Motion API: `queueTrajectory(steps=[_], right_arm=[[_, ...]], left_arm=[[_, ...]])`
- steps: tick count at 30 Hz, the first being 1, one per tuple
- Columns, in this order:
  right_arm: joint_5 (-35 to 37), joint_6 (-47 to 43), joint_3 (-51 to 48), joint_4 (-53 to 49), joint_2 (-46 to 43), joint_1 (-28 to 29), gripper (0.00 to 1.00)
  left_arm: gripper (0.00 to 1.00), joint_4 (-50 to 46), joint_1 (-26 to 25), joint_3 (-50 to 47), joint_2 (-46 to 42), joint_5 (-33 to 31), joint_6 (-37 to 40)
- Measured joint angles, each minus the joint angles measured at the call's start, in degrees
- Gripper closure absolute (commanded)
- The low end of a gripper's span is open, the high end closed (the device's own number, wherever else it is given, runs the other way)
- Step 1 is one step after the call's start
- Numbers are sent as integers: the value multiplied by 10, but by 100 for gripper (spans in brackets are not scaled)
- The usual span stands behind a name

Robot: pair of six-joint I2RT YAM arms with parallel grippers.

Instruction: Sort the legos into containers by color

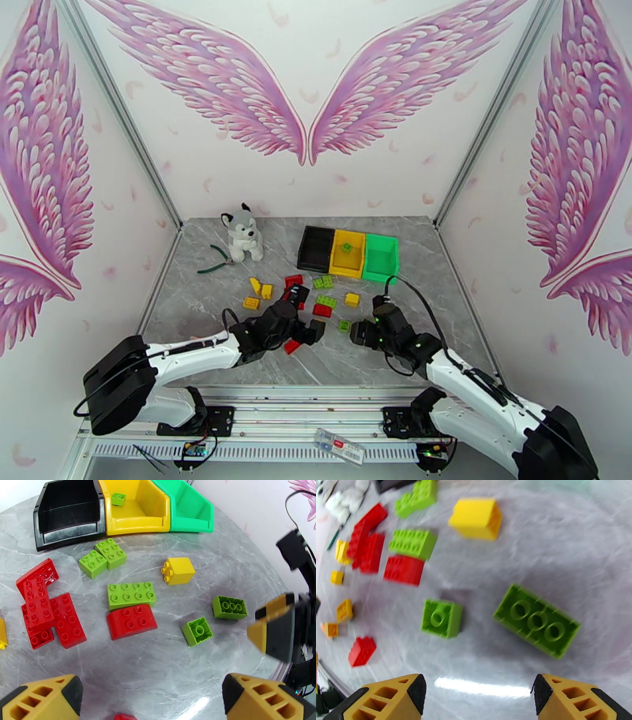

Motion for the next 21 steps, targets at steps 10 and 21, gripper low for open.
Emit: queueTrajectory(steps=[10,21], right_arm=[[42,37,40,61,179,97,32],[117,40,127,77,291,105,38]], left_arm=[[1,-3,15,0,-2,-7,0],[1,-4,35,0,-14,-7,-5]])
